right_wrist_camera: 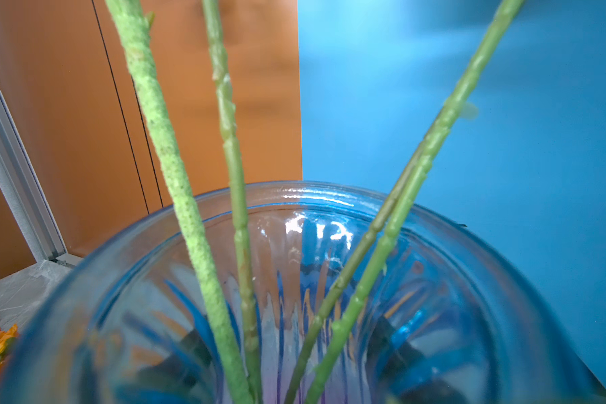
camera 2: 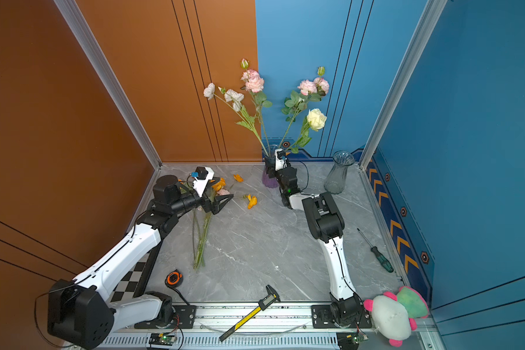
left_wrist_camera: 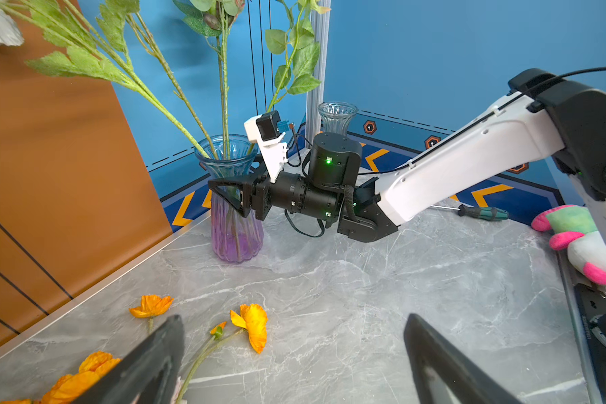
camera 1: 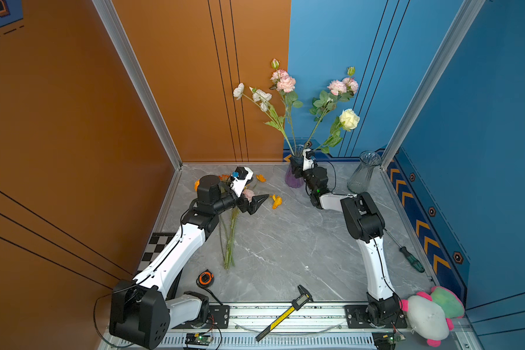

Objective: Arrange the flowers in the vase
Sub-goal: 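Hold the vase with the right gripper while the left gripper hovers over the orange flowers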

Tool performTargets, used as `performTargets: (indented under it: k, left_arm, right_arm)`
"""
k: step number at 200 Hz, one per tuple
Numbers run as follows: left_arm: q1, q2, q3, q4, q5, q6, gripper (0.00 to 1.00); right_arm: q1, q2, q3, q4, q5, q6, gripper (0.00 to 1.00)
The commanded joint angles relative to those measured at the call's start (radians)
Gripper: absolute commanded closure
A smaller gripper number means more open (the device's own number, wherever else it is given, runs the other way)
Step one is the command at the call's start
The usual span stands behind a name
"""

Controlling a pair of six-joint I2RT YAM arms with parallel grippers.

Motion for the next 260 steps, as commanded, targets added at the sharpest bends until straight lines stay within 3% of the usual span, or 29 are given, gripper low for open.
performTargets:
  k: [1, 58, 118, 260]
  left_arm:
    - [0.015, 0.014, 0.009, 0.013, 0.03, -0.019, 0.02]
    - [0.035, 0.014, 0.014, 0.013, 0.04, -0.031, 0.02]
    - [0.055, 0.014, 0.007, 0.052, 0.044, -0.075, 0.02]
    - [0.068, 0.011, 0.008, 0.062, 0.062, -0.086, 0.02]
  right_arm:
    - [0.002, -0.023, 0.106, 0.17, -0.009, 0.01, 0.69]
    - [0.013, 0.007, 0.146, 0.129, -0.005, 0.0, 0.68]
    - [0.012, -0.009, 0.116, 0.122, 0.008, 0.002, 0.58]
    - [-0.001, -0.031, 0.053, 0.137, 0.017, 0.004, 0.2]
